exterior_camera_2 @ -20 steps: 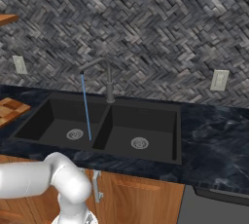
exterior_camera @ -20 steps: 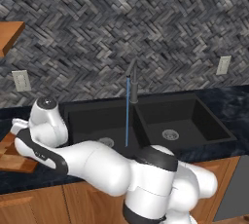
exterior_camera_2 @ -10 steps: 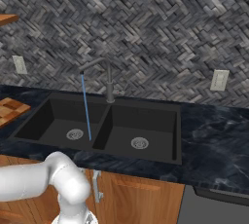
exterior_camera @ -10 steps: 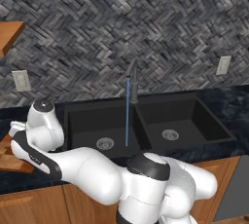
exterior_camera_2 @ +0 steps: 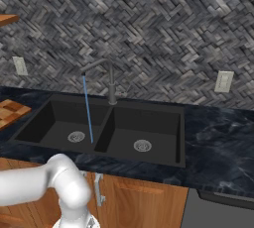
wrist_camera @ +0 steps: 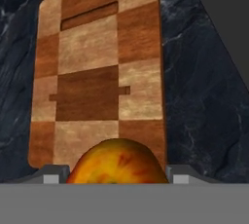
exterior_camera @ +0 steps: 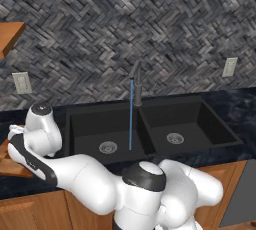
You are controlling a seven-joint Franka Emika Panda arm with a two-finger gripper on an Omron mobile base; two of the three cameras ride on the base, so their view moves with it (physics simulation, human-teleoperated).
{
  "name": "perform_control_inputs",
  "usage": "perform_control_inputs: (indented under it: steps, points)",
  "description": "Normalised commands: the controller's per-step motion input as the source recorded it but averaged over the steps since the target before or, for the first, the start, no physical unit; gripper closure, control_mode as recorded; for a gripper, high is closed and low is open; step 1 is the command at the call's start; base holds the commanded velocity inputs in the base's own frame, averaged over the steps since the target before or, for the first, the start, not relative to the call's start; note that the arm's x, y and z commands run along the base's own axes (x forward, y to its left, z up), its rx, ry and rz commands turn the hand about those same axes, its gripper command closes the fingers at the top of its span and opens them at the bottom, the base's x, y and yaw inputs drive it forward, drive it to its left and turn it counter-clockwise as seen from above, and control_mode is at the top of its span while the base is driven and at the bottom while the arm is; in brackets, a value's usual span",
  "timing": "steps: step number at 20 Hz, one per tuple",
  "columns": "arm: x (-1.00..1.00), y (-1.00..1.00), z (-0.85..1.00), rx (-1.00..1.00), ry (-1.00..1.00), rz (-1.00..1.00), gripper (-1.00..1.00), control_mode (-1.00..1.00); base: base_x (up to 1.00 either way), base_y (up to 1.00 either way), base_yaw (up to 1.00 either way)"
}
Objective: Pick the peach from the sink and place it on the cutting board to airdry. Then turn off the sink faucet.
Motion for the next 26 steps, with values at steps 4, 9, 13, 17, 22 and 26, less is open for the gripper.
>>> perform_control_inputs:
  steps: [4, 9, 13, 17, 22, 26]
  points:
    - [0.14, 0.11, -0.14, 0.0, 0.05, -0.05, 1.0, -1.0, 0.0, 0.0, 0.0]
    - [0.12, 0.15, -0.19, 0.0, 0.04, -0.04, 1.0, -1.0, 0.0, 0.0, 0.0]
    - [0.13, 0.14, -0.14, 0.0, 0.04, -0.04, 1.0, -1.0, 0.0, 0.0, 0.0]
    - [0.14, 0.11, -0.11, 0.0, 0.04, -0.04, 1.0, -1.0, 0.0, 0.0, 0.0]
    - [0.14, 0.09, -0.14, 0.0, 0.04, -0.04, 1.0, -1.0, 0.0, 0.0, 0.0]
    - [0.12, 0.1, -0.14, 0.0, 0.04, -0.04, 1.0, -1.0, 0.0, 0.0, 0.0]
